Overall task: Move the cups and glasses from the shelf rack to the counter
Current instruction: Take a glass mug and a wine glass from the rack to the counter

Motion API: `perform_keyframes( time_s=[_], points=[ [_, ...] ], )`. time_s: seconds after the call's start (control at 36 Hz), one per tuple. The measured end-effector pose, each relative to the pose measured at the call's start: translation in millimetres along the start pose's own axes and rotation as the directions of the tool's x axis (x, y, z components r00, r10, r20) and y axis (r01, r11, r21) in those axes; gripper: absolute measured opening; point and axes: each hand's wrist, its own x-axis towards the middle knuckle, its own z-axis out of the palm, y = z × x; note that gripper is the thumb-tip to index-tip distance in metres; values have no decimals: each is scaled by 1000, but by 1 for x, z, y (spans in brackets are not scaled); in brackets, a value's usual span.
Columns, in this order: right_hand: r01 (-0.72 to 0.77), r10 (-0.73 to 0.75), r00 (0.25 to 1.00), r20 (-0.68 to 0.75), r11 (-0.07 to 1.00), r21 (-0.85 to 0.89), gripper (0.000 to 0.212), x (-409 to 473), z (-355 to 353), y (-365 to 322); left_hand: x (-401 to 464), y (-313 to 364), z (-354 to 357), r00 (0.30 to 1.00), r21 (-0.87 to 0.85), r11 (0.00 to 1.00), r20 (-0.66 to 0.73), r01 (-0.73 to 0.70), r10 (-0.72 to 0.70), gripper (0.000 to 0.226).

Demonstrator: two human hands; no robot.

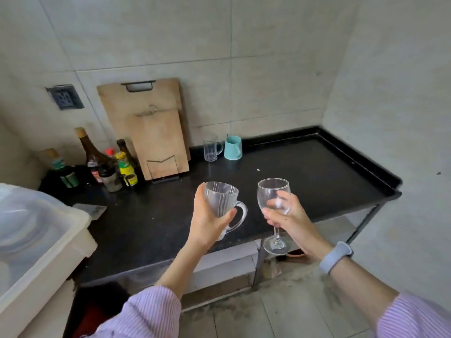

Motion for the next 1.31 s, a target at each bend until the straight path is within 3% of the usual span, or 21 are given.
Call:
perform_keyframes(
  time_s=[0.08,0.22,0.53,0.75,0.92,1.31],
  points=[
    [-10,10,1000,-29,1000,0,70,43,-23,5,46,-5,33,999,-44,999,33,-18,19,77],
    [-18,18,999,-33,1000,-24,72,129,-65,20,125,-20,95,999,-71,997,51,17,-14,71],
    [-46,43,998,-34,995,-88,64,365,-137,58,315,-71,223,973,-25,974,38,227,-226,93],
    [-21,14,999,-44,988,-154,77,490,-147,78,414,-117,282,965,-23,966,-46,259,-259,92],
    [19,-43,995,-87,965,-262,67,557,-151,97,456,-148,319,973,-48,978,-99,205,-209,82],
    [16,-35,997,-63,959,-282,81,626,-152,125,499,-186,358,933,-75,965,-244,252,-263,90]
  ],
)
